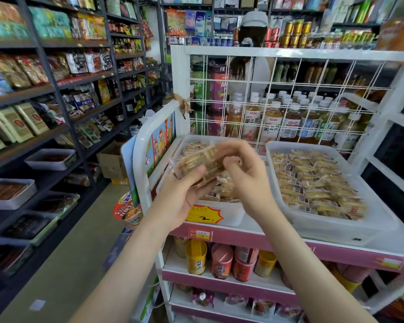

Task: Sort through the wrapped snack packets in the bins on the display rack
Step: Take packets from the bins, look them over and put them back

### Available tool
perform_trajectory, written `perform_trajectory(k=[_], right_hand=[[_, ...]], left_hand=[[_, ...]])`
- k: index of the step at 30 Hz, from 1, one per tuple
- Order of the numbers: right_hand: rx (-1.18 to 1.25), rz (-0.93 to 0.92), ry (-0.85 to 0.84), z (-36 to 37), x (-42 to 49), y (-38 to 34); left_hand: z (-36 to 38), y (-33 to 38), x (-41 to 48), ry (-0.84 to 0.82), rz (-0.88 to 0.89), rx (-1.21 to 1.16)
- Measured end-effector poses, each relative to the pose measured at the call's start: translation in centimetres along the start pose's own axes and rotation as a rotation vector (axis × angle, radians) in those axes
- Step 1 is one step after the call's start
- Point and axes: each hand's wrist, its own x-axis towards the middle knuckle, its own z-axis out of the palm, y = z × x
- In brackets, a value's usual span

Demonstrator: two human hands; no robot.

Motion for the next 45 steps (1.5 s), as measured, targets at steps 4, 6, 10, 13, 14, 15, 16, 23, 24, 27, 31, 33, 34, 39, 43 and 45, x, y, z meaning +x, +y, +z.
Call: perform_trajectory(k=[4, 6, 10, 13, 14, 15, 16, 23, 24, 27, 31, 33, 34, 39, 43, 45], right_hand=[[0.01, 0.262, -0.004, -1.6, 0.7, 0.6], [0.078, 0.333, -0.064, -1.9, 0.6, 0.9], [0.127, 0.338, -0.064, -2.1, 0.5, 1.4], [0.138, 0.348, -0.04, -2.1, 0.3, 1.5], [0.134, 0.345, -0.024, -2.1, 0.3, 1.4], [0.129, 0.34, -0.013, -2.0, 0.2, 1.3], [0.124, 0.336, -0.012, -2.1, 0.2, 1.3], [0.057, 0.349, -0.11, -2.4, 0.1, 1.3], [0.031, 0.341, -0.118, -2.4, 0.1, 1.3], [-0.014, 0.35, -0.091, -2.7, 0.3, 1.8], [-0.01, 0.37, -0.05, -3.1, 0.5, 2.3], [0.002, 0.384, -0.043, -3.4, 0.7, 2.4], [-0.02, 0.377, -0.035, -3.5, 0.9, 2.4], [-0.47, 0.129, -0.165, -3.2, 3.0, 0.2], [-0.5, 0.134, -0.332, -1.6, 4.8, -0.6], [-0.432, 0.159, -0.245, -1.1, 6.0, 0.1]], left_hand=[[-0.6, 0.7, -0.3, -0.031, -0.071, -0.053], [-0.8, 1.0, -0.5, -0.08, -0.124, -0.058], [-1.6, 0.8, -0.4, -0.15, -0.19, -0.095], [-1.6, 0.6, -0.4, -0.157, -0.198, -0.097], [-1.5, 0.6, -0.5, -0.15, -0.196, -0.095], [-1.3, 0.7, -0.5, -0.136, -0.186, -0.085], [-1.2, 0.7, -0.6, -0.12, -0.176, -0.063], [-0.8, 0.8, -0.6, -0.098, -0.155, -0.014], [-0.7, 0.8, -0.7, -0.098, -0.154, -0.016], [-0.6, 0.7, -0.6, -0.095, -0.145, -0.008], [-0.1, 0.4, -0.3, -0.066, -0.133, 0.026], [0.2, 0.4, 0.0, -0.05, -0.125, 0.057], [0.4, 0.4, 0.1, -0.032, -0.116, 0.074], [1.4, 1.0, 1.4, 0.108, 0.004, 0.283], [1.2, 3.6, 2.3, -0.103, -0.08, 0.322], [0.5, 4.5, 2.8, -0.145, -0.09, 0.373]])
